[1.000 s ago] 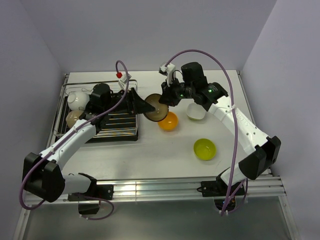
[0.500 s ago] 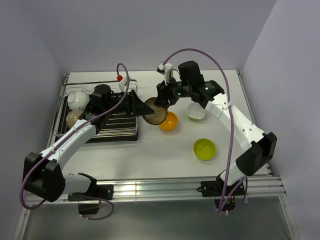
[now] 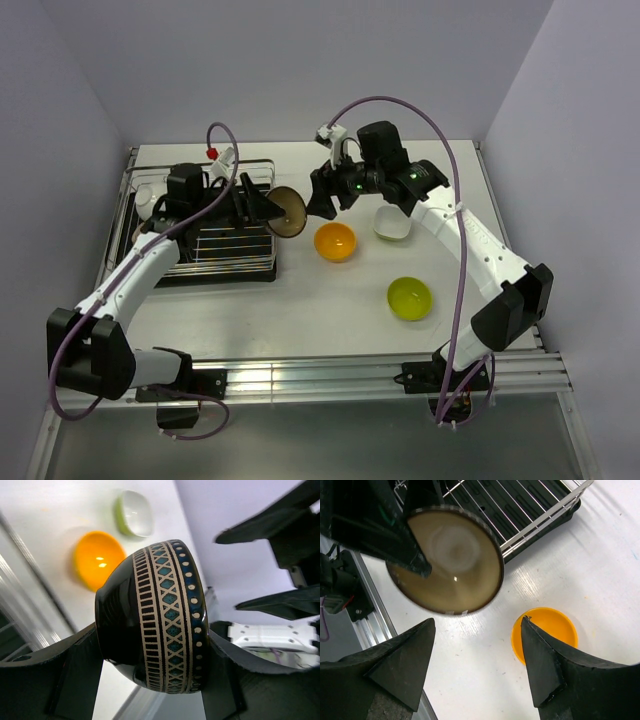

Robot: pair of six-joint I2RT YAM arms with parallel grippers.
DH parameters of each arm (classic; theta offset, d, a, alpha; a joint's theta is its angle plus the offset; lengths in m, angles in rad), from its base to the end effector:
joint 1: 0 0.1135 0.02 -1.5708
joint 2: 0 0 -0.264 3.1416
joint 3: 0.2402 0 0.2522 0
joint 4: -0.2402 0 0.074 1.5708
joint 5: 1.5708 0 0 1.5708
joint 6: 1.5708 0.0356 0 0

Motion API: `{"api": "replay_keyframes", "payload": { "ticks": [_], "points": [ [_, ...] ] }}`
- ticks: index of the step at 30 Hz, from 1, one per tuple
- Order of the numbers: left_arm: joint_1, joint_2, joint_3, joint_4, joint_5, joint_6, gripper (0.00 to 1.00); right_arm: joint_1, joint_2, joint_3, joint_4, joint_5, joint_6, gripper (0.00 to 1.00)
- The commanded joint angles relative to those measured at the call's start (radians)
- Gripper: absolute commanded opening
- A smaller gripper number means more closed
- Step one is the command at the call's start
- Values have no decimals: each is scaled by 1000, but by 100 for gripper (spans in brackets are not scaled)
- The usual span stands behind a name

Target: Load the bowls into the dish rack

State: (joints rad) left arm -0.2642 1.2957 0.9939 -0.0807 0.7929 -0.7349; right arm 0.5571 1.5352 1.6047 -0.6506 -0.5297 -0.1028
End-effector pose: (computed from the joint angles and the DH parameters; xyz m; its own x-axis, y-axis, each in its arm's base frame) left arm 0.2751 -0.1007 0.3151 -0.8180 -0.2662 -0.5100 0.3677 0.4399 -0.8193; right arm 0.2777 0.1942 0.3967 -0.3799 -0.3410 -0.8599 -0.8583 0.4767 0.1901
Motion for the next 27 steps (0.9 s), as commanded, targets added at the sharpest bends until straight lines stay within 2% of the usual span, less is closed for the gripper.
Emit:
{"api": "replay_keyframes", "payload": {
  "ticks": [1, 6, 11, 19, 27],
  "points": [
    [39, 2, 138, -126, -56, 178, 0, -26, -4, 35, 17, -21, 15, 76],
    [106, 27, 186, -263, -103, 305, 0, -48, -4, 24, 20, -23, 22, 77],
    [154, 65, 258, -343, -225, 416, 0, -54, -1, 23, 22, -18, 20, 77],
    [157, 145, 356, -438, -411, 543, 0, -57, 14, 23, 23, -12, 15, 77],
    [157, 234, 413, -464, -578, 617, 0, -57, 28, 17, 22, -7, 9, 77]
  ]
}}
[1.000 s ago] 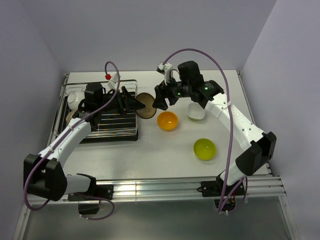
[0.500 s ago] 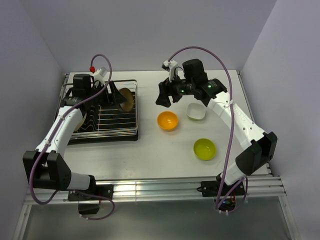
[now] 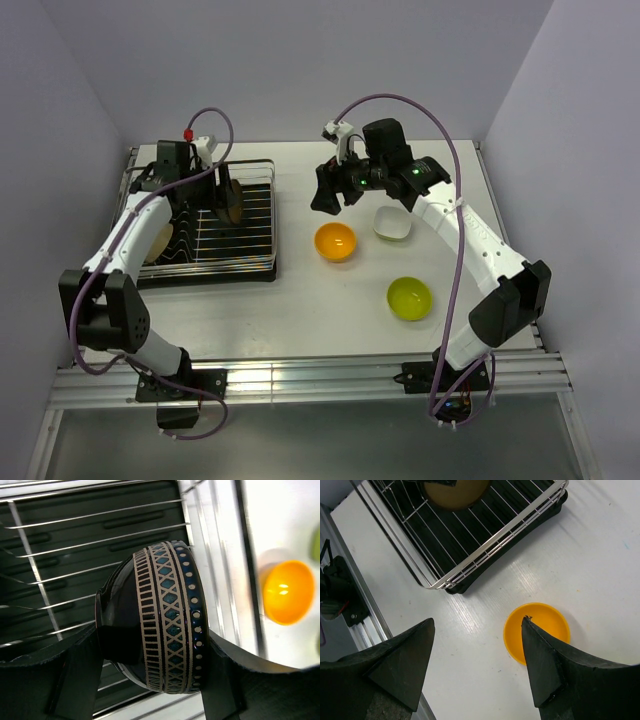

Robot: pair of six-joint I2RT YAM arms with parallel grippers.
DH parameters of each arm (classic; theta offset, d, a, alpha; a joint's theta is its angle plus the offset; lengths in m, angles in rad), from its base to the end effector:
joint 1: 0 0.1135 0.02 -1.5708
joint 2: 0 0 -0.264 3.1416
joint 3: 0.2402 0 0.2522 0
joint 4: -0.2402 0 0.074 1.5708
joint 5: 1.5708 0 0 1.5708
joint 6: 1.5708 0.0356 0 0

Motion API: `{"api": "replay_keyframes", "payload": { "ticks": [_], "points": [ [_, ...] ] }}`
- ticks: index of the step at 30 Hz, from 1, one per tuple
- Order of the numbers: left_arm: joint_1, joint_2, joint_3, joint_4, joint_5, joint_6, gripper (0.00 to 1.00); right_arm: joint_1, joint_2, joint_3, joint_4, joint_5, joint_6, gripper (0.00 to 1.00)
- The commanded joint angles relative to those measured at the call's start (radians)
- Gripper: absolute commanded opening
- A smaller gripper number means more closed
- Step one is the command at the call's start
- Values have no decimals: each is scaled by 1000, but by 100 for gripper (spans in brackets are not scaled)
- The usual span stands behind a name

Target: Load the bowls into the dish rack

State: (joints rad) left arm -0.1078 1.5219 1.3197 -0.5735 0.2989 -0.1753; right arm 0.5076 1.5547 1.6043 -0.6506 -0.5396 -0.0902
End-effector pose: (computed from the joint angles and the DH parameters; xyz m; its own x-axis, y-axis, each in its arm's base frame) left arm 0.3332 -0.0466 0.3111 -0.7399 -0.0876 -0.6670 0.1857 0.9264 -0.3275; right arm 0.2914 0.1830 0.3904 -0.4212 -0.3227 -0.8476 -0.8287 0.5168 0.2151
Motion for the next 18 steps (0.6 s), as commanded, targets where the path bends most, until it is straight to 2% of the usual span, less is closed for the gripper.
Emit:
{"api": "replay_keyframes", "payload": {
  "ticks": [1, 8, 13, 18],
  "points": [
    [0, 15, 95, 26, -92, 66, 0, -7, 8, 17, 20, 4, -5, 77],
    [-12, 95, 159, 0, -211, 102, 0, -11, 18, 16, 19, 13, -9, 77],
    [-50, 96, 125, 41, -328, 148, 0, -12, 16, 8, 25, 16, -8, 77],
    [-139, 78, 78, 95, -487, 211, 0, -14, 13, -4, 29, 15, -6, 77]
  ]
}}
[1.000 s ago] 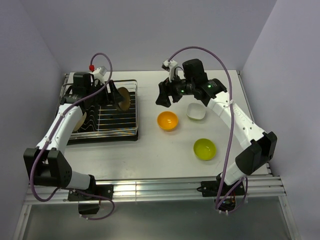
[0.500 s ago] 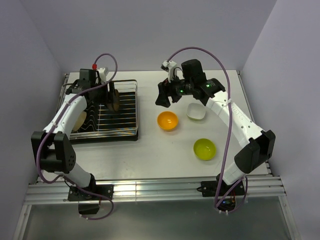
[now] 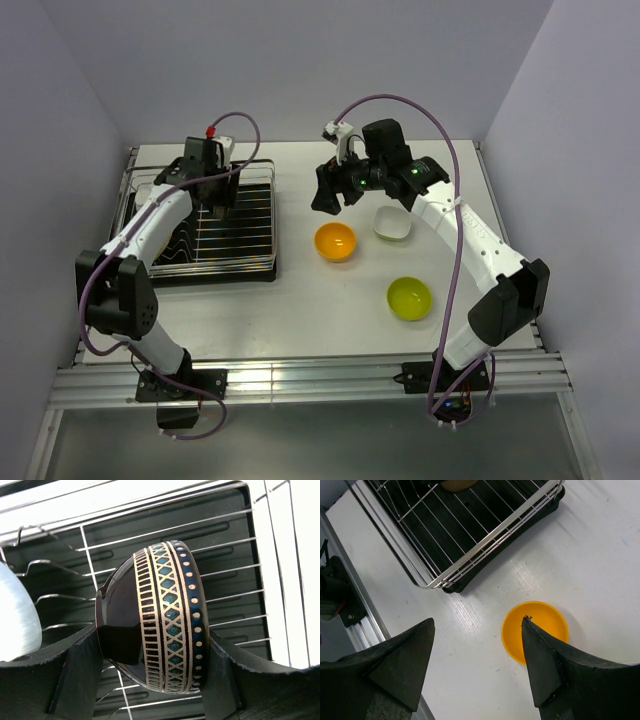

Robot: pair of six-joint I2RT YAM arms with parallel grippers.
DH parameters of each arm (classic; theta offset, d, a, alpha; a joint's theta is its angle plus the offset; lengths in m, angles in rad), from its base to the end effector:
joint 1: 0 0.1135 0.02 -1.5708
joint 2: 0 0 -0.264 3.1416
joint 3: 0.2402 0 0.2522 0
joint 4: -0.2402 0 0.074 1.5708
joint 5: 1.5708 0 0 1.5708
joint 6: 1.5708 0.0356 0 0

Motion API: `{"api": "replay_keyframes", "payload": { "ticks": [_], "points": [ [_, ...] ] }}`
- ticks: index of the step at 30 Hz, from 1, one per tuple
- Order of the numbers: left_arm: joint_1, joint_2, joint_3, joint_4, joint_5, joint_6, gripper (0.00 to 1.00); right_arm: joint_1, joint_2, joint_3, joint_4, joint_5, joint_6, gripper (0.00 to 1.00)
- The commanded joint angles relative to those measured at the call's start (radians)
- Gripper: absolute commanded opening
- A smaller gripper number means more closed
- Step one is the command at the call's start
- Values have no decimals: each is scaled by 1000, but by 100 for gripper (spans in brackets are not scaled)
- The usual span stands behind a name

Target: Load the bowls into the dish rack

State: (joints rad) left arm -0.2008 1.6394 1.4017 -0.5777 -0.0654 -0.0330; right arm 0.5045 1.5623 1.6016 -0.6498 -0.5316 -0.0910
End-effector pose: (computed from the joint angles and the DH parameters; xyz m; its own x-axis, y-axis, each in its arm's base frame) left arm 0.3585 -0.0706 0.2978 -0.7181 0.1126 -0.6868 0.1315 0.9910 0.0249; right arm 0.2941 0.1830 0.3871 -0.4289 -0.3263 -0.8424 -0.8226 0.5264 0.2149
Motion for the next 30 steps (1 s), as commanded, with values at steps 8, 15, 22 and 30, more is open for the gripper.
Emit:
{"api": "replay_keyframes", "payload": {
  "ticks": [8, 15, 22, 30],
  "points": [
    [-140, 17, -9, 118, -306, 119, 0, -14, -4, -6, 19, 18, -18, 77],
    [-155, 46, -35, 153, -388, 166, 0, -27, -7, -19, 24, 15, -18, 77],
    [-164, 72, -78, 205, -465, 216, 0, -37, -10, -31, 29, 5, -15, 77],
    [-167, 89, -121, 277, -534, 277, 2, -43, -16, -43, 35, 12, -15, 78]
  ]
}}
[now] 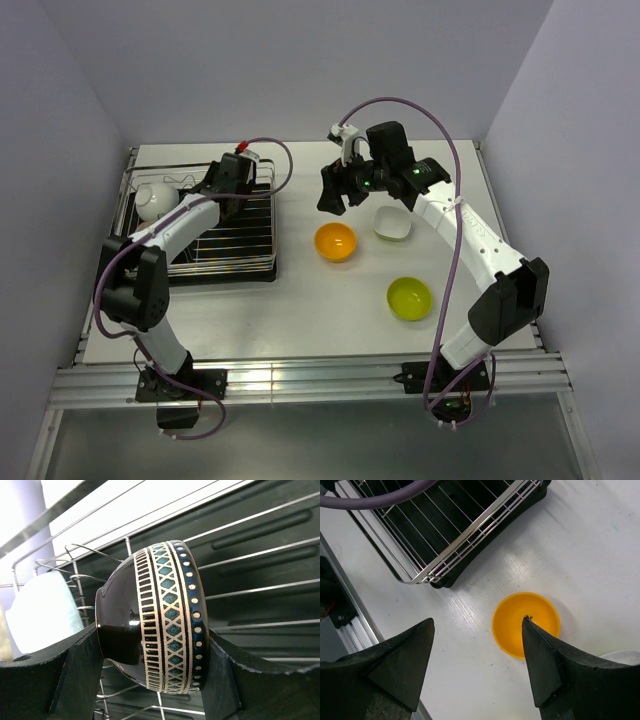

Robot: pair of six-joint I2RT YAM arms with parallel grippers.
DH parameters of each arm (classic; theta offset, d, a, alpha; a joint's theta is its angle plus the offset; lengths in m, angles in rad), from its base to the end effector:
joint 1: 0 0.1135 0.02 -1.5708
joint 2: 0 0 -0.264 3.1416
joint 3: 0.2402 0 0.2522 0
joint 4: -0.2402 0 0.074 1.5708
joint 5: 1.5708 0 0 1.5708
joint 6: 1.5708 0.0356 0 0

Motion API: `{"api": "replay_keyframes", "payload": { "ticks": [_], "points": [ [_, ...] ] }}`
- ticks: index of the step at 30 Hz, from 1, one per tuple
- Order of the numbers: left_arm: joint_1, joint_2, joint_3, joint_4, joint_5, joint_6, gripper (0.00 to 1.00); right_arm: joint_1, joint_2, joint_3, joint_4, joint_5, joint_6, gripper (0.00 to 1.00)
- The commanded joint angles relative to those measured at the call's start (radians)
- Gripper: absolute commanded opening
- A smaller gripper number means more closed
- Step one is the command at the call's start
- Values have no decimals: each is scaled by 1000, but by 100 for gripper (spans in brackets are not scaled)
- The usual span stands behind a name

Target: Load the bowls into the dish rack

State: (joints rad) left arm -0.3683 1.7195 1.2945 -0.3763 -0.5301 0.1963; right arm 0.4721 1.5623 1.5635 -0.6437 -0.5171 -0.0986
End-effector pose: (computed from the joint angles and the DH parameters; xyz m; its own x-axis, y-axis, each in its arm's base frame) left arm 0.3609 -0.1200 0.2530 -0.6606 0.4353 -0.6116 0.1135 0.8632 0.4919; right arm 0.3007 0.1733 0.3749 -0.4575 -0.3297 -0.8259 -0.7967 0.5645 0.2160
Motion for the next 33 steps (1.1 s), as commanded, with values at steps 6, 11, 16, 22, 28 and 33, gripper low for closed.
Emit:
{"api": "replay_keyframes", "payload": {
  "ticks": [6, 11, 16, 22, 28, 33],
  "points": [
    [-1, 20, -29, 102, -90, 77, 8, -10, -16, -8, 30, -4, -4, 78],
    [-1, 34, -37, 105, -96, 72, 17, -12, -19, -8, 22, 5, -10, 78],
    [-1, 45, -50, 123, -111, 80, 27, -13, -18, -6, 16, 12, -15, 78],
    [2, 54, -37, 82, -62, 49, 72, -13, -16, -2, 12, 20, -15, 78],
    [11, 65, -1, 4, 22, 0, 98, -13, -18, -11, 13, 43, -16, 78],
    [12, 63, -1, -16, 54, -8, 99, -13, -16, -11, 10, 45, -18, 78]
  ]
}}
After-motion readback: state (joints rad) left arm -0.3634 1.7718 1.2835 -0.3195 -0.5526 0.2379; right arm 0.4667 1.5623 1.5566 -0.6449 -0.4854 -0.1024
